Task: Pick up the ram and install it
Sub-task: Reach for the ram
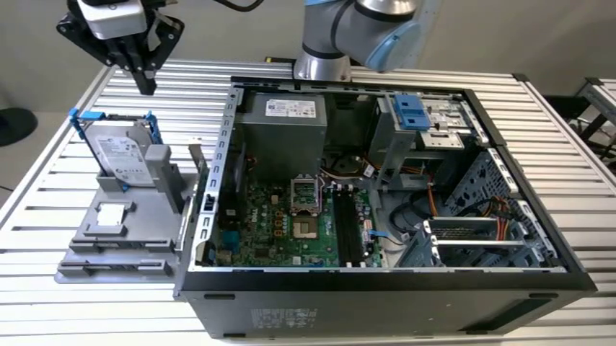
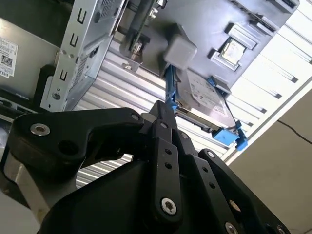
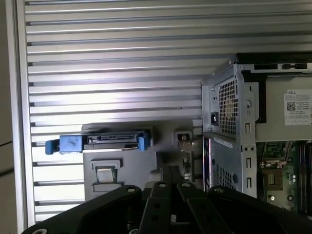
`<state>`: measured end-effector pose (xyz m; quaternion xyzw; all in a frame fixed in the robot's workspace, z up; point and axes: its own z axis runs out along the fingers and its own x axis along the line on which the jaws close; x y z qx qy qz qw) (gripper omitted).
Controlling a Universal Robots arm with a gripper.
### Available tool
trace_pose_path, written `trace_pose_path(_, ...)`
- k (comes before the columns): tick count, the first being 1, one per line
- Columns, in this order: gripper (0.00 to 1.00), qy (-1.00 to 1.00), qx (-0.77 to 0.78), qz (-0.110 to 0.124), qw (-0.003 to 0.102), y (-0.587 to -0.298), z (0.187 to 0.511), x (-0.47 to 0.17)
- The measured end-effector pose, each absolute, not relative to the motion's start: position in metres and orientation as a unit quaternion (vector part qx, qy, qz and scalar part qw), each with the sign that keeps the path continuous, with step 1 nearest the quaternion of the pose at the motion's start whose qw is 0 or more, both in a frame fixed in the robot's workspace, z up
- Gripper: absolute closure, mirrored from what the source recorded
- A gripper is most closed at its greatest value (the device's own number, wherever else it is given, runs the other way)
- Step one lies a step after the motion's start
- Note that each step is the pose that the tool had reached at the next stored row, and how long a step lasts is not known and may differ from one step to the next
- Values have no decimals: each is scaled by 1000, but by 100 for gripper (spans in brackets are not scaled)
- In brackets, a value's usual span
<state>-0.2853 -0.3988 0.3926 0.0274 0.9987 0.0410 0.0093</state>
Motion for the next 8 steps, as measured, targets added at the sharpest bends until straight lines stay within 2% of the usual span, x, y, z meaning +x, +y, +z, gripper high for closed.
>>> trace_pose_path(8,100,999,23,41,9,-399,393,-308)
